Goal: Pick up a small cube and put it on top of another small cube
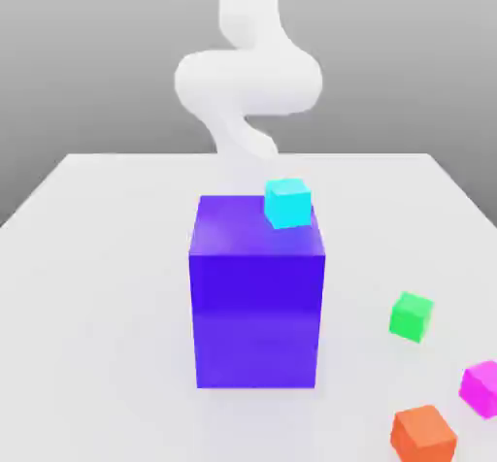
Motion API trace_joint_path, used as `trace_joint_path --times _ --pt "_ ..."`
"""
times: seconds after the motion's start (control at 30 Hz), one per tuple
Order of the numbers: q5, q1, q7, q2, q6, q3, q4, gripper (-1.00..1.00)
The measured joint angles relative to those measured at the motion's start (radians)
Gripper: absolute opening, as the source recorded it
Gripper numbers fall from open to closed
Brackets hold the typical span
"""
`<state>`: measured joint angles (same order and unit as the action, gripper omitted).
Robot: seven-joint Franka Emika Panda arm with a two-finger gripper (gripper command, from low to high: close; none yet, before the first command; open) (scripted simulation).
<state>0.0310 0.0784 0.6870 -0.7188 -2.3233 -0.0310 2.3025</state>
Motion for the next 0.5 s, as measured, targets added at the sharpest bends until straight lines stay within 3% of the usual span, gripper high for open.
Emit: trace_joint_path --times 0.27,0.5 --pt "0.111 0.229 -0.374 0.265 -0.074 -0.075 0.008 0.0" --pt "0.203 0.368 -0.691 0.493 -0.135 -0.078 0.013 0.0"
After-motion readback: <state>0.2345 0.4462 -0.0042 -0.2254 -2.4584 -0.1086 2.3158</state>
